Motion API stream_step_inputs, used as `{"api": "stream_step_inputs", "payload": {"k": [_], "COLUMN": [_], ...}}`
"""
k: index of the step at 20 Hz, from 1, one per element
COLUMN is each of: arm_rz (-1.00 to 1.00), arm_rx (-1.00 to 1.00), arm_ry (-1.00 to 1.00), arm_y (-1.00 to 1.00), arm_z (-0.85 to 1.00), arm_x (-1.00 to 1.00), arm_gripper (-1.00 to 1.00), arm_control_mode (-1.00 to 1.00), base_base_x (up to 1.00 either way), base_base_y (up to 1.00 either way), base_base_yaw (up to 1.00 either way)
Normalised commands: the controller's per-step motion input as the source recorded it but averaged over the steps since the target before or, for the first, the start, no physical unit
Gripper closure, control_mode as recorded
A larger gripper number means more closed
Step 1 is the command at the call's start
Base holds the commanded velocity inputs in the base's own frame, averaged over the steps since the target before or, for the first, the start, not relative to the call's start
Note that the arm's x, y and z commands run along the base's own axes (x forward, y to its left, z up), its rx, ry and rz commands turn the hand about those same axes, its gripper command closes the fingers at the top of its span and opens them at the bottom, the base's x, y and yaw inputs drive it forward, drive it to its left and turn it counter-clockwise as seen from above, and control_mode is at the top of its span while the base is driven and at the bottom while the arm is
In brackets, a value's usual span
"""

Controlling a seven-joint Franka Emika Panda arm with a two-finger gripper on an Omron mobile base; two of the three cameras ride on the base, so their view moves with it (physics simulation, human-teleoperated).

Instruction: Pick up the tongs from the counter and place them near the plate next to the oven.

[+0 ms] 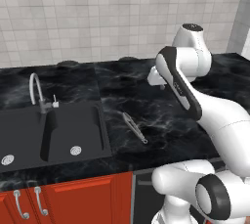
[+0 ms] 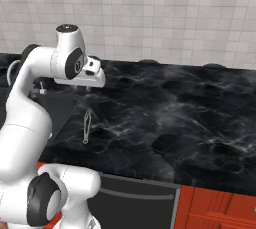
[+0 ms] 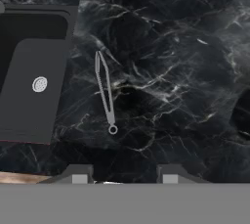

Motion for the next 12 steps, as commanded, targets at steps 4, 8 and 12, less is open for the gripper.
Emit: {"api": "stream_step_inputs", "payload": {"k": [4,8,12], "arm_rz": [0.0,0.0,0.0], "arm_rx": [0.0,0.0,-0.04], "arm_ry": [0.0,-0.01,0.05], "arm_y": [0.0,0.08,0.33], "arm_z": [0.0,-0.02,-0.27], "arm_x": [-0.01,-0.03,0.0], "arm_gripper": [-1.0,-1.0,-1.0], "arm_control_mode": [-1.0,-1.0,-1.0], "base_base_x": [0.0,0.0,0.0], "base_base_y": [0.0,0.0,0.0], "base_base_yaw": [0.0,0.0,0.0]}}
